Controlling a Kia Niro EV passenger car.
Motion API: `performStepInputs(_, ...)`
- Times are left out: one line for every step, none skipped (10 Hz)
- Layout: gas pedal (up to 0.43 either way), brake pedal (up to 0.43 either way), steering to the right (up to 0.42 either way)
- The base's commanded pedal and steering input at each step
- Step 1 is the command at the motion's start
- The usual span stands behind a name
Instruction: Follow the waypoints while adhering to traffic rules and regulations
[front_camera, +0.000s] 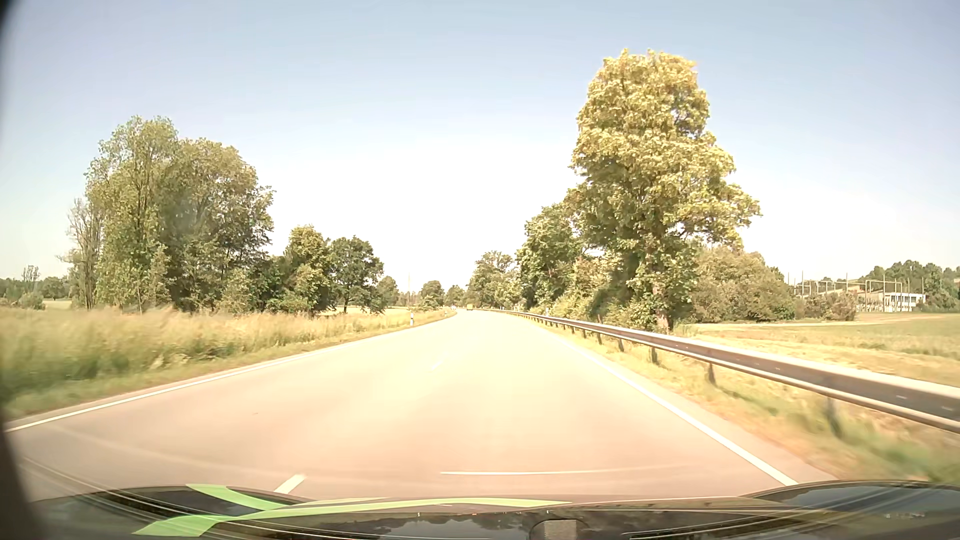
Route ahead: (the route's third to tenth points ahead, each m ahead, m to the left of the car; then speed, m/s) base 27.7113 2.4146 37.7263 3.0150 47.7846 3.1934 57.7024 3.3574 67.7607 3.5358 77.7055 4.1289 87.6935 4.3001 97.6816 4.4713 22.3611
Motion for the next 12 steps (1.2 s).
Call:
performStepInputs(0.421, 0.000, -0.005)
performStepInputs(0.421, 0.000, -0.005)
performStepInputs(0.398, 0.000, -0.005)
performStepInputs(0.378, 0.000, -0.005)
performStepInputs(0.378, 0.000, -0.005)
performStepInputs(0.378, 0.000, -0.005)
performStepInputs(0.378, 0.000, -0.005)
performStepInputs(0.350, 0.000, -0.005)
performStepInputs(0.350, 0.000, -0.005)
performStepInputs(0.339, 0.000, -0.005)
performStepInputs(0.331, 0.000, -0.005)
performStepInputs(0.331, 0.000, -0.007)
